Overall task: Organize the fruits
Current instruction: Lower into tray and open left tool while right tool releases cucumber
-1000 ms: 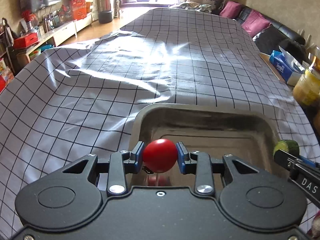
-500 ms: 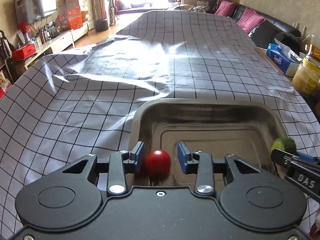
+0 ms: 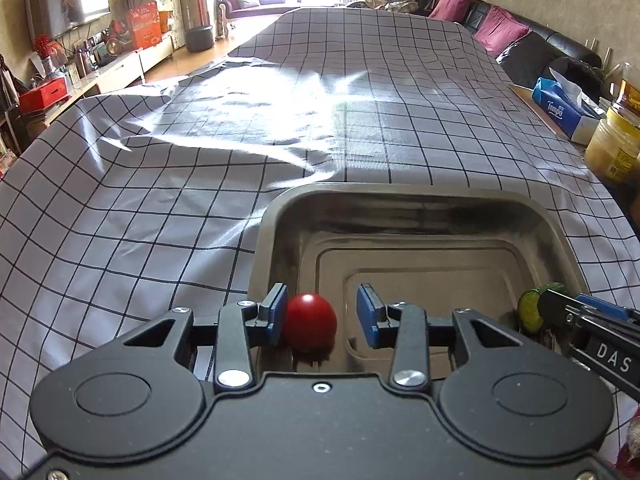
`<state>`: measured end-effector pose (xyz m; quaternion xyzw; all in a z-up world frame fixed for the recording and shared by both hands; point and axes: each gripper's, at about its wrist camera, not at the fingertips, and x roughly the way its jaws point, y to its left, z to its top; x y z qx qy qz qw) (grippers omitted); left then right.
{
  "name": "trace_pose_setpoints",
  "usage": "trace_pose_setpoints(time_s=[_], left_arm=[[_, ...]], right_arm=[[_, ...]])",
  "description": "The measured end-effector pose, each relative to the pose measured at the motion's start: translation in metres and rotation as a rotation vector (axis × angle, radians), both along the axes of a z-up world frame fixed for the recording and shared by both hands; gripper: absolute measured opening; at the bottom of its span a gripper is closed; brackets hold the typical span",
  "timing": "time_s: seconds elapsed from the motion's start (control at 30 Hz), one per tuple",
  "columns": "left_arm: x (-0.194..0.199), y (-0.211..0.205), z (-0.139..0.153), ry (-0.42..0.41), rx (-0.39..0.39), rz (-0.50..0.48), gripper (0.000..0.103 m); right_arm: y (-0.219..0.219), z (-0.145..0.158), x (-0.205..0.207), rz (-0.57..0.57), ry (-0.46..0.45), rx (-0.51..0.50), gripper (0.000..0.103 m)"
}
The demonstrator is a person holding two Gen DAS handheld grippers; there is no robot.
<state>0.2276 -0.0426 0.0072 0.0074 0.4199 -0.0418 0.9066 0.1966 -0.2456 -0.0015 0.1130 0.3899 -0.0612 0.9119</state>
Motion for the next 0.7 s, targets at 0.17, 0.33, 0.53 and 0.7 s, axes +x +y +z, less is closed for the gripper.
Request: trace_pose_setpoints(time_s=[0.17,0.33,0.53,0.7], left_arm=[[0.0005,0.001,-0.0003,0.0,-0.003,0.001,0.048],[0.0032,0.0021,-0.003,0.007,0.0,0.013,0.048],[0.0021,0.0007,-0.0026,0.003,0.003,0.012,0.048],[-0.0003,0.0026,0.0015,-0.011,-0.011,0.005,0.048]], right_arm=[[0.0005,-0.0007,-0.0003,-0.001,-0.007,-0.003,0.04],[-0.0008,0.0014,-0.0029,-0.014,-0.027,-0.005,0.04],[-0.0028,0.0054,-0.0059,-0.032,-0.055,-0.009,0.04],[-0.0044,0.0091,-0.0082,-0.034,-0.077,-0.003,0.04]])
